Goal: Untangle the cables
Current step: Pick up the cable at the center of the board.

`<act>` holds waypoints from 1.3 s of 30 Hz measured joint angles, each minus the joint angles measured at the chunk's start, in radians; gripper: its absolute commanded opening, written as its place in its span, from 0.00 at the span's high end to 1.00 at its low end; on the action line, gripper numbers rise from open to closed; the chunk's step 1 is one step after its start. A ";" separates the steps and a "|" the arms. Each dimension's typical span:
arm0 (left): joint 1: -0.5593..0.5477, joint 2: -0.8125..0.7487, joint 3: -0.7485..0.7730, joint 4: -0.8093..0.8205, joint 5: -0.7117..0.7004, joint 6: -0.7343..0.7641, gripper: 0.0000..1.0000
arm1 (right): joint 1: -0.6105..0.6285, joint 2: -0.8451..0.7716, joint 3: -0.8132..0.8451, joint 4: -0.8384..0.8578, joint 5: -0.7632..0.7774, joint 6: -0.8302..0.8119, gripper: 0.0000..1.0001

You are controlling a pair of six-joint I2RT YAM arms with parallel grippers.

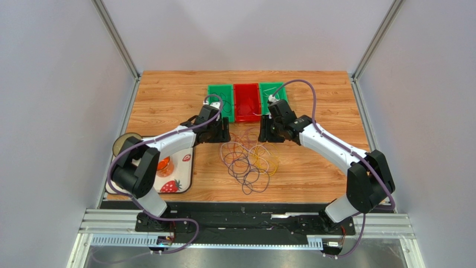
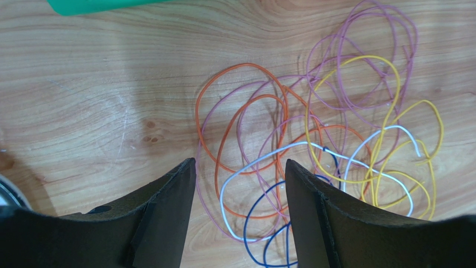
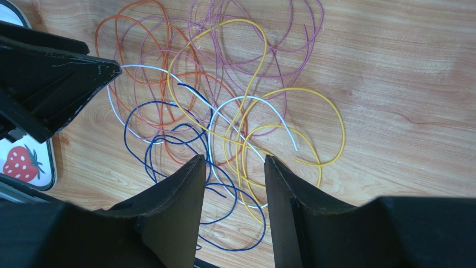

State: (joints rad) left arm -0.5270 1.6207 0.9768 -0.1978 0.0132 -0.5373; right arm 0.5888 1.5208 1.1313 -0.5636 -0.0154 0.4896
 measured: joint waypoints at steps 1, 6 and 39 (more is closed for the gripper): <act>0.000 0.018 0.006 0.002 0.000 0.000 0.34 | 0.000 0.001 0.000 0.000 0.000 -0.003 0.53; 0.000 0.062 0.031 0.001 0.000 -0.008 0.56 | 0.000 0.018 0.000 0.000 0.000 -0.018 0.53; 0.000 -0.417 0.666 -0.316 0.023 0.081 1.00 | 0.000 0.003 0.002 -0.023 0.056 -0.034 0.54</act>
State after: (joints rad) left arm -0.5274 1.2041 1.6424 -0.5140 0.0357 -0.4564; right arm 0.5888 1.5238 1.1328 -0.5865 0.0406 0.4553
